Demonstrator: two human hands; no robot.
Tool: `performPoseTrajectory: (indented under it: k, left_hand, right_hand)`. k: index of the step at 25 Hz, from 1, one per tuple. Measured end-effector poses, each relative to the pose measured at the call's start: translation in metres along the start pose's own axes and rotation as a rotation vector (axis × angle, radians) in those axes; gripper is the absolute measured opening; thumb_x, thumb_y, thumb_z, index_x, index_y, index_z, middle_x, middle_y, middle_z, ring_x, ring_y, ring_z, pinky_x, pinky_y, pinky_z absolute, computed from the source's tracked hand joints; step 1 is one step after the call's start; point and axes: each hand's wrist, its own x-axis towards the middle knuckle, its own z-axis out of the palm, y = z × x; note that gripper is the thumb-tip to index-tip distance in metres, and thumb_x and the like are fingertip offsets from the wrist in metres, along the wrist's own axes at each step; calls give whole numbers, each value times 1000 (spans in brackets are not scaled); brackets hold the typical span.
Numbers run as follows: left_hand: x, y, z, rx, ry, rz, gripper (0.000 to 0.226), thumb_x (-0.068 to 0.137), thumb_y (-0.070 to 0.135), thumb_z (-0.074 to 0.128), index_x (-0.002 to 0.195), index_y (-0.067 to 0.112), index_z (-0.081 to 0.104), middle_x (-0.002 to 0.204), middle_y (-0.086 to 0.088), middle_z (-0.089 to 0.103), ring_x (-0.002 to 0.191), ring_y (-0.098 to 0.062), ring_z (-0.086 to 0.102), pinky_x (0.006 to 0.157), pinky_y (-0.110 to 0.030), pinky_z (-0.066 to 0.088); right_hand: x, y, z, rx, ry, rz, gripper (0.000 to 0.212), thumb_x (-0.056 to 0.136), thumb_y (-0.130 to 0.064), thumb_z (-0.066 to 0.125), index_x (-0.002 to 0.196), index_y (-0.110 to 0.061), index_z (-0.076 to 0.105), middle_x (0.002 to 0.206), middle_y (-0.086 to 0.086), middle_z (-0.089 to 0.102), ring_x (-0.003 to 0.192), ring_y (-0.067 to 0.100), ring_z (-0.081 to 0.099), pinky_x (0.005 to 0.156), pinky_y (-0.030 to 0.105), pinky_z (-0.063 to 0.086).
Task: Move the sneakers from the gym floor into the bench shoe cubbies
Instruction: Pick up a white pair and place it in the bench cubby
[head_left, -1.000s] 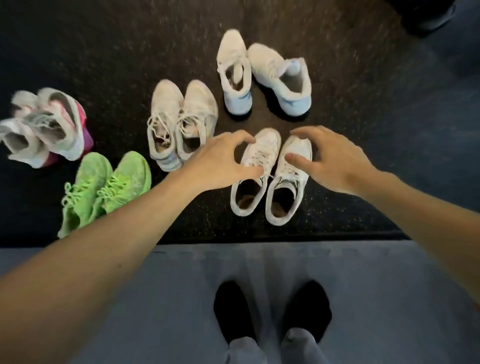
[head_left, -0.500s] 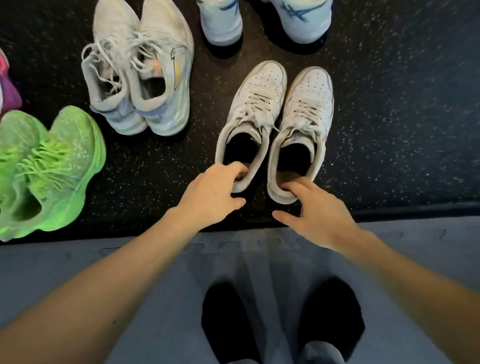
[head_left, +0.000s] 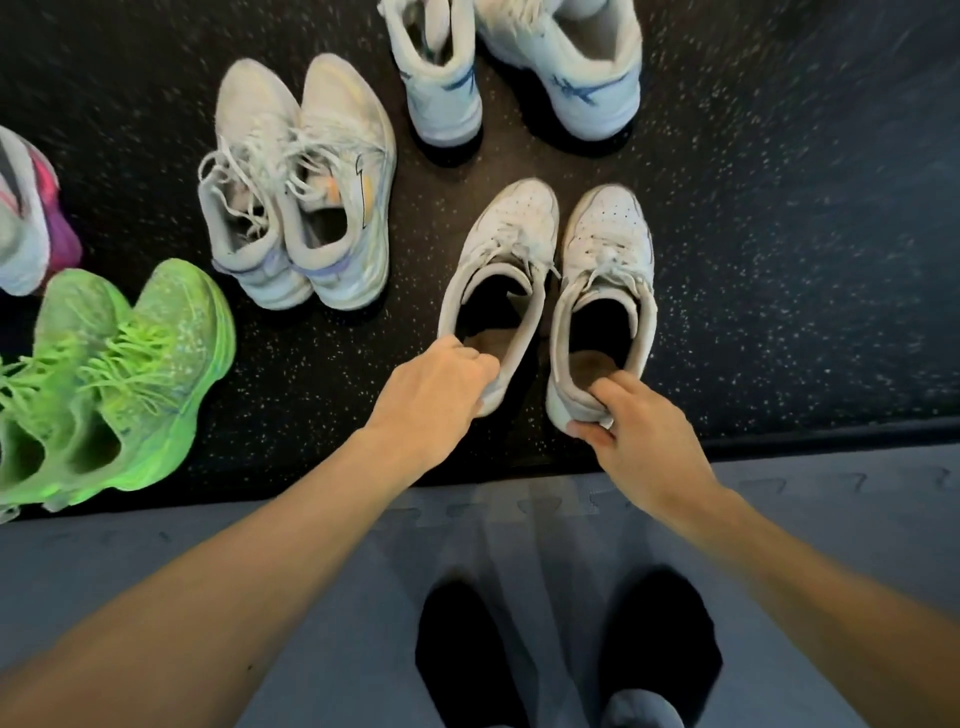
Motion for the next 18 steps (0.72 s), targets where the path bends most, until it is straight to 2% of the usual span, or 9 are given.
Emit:
performPoseTrajectory:
  k: [3, 6, 10, 12, 15, 18]
  left_hand:
    - [-16, 8, -34, 12, -28, 4, 20, 92, 14, 57, 85, 21, 40, 95, 4, 56, 102, -16, 46, 73, -34, 49]
    - [-34, 16, -78, 24, -6, 13, 15, 93, 17, 57, 87, 21, 44, 97, 5, 59, 105, -15, 45, 73, -35, 50]
    - [-51, 31, -150, 53, 120, 46, 6, 91, 20, 60, 92, 18, 54, 96, 6, 61, 105, -14, 47, 68, -31, 48]
    - [-60, 40, -196, 53, 189, 59, 8, 90, 21, 61, 94, 18, 56, 95, 5, 61, 105, -15, 47, 70, -33, 49]
    - [-77, 56, -270, 77, 276, 72, 8, 90, 23, 60, 95, 18, 57, 96, 4, 61, 104, -18, 48, 76, -40, 50]
    - [-98, 73, -349, 121, 394, 83, 7, 91, 25, 59, 93, 20, 56, 94, 4, 61, 102, -17, 49, 71, -34, 49]
  right_hand:
    - [-8, -19, -36, -18, 1, -14, 18, 86, -26, 65, 81, -12, 53, 83, -3, 51, 68, 19, 52, 59, 38, 47]
    - [-11, -44, -82, -42, 40, -61, 17, 86, -24, 65, 82, -12, 54, 84, -1, 52, 68, 20, 52, 59, 39, 48]
    - [-8, -88, -149, -82, 113, -131, 14, 85, -24, 65, 83, -15, 54, 87, -4, 54, 68, 16, 51, 60, 34, 49]
    - [-9, -115, -189, -92, 163, -165, 13, 85, -23, 66, 84, -17, 55, 87, -5, 53, 68, 15, 50, 60, 30, 48]
    - [-11, -156, -253, -93, 229, -211, 12, 84, -21, 67, 83, -14, 57, 85, -4, 54, 69, 17, 51, 58, 35, 49]
    - [-16, -200, -324, -131, 293, -266, 11, 84, -20, 67, 84, -14, 58, 85, -2, 54, 70, 18, 52, 58, 39, 50]
